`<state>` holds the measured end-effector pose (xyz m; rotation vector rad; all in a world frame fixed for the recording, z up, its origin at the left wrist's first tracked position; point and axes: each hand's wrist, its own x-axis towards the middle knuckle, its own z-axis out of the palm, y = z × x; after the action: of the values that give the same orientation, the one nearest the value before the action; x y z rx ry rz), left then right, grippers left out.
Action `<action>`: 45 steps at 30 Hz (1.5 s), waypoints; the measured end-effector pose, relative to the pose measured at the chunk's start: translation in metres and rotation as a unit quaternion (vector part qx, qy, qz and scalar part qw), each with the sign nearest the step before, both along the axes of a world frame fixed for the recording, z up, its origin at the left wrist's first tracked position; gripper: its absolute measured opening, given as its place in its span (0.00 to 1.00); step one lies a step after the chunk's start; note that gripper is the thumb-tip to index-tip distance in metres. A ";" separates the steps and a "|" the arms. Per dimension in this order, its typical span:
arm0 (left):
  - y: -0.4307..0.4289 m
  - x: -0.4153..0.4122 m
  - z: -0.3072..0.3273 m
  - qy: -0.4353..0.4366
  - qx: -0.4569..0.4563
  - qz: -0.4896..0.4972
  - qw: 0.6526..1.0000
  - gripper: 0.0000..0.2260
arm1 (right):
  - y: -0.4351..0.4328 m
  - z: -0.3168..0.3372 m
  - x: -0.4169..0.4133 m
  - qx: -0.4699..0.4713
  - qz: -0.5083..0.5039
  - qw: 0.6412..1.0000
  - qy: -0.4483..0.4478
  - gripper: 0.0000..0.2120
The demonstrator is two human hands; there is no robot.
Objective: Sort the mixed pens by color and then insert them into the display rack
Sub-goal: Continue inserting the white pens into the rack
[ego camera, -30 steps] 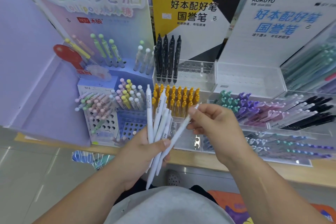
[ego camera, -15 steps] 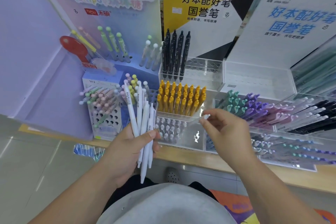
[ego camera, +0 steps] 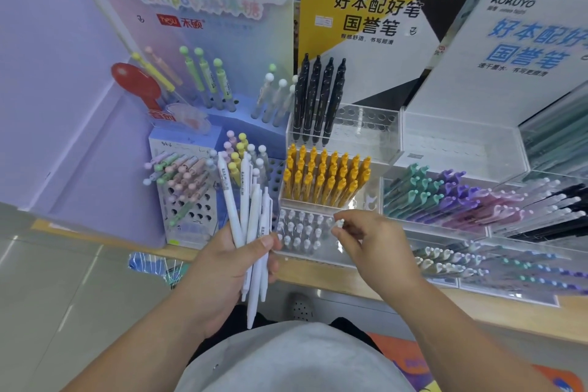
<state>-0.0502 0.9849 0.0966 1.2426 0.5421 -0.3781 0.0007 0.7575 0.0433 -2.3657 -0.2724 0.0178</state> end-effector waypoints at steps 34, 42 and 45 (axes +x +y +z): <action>0.010 0.004 -0.006 0.007 0.009 -0.024 1.000 0.19 | 0.002 -0.002 0.017 -0.129 0.034 0.991 0.022 0.16; 0.012 -0.003 -0.003 -0.002 0.010 -0.025 1.000 0.10 | 0.010 -0.003 0.031 -0.183 0.101 0.978 -0.007 0.10; 0.011 -0.004 -0.002 -0.008 0.004 -0.030 1.000 0.10 | 0.010 -0.004 0.033 -0.195 0.114 0.974 -0.011 0.09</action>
<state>-0.0545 0.9962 0.0947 1.2701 0.4936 -0.4161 0.0338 0.7671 0.0398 -2.7096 -0.5976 0.1683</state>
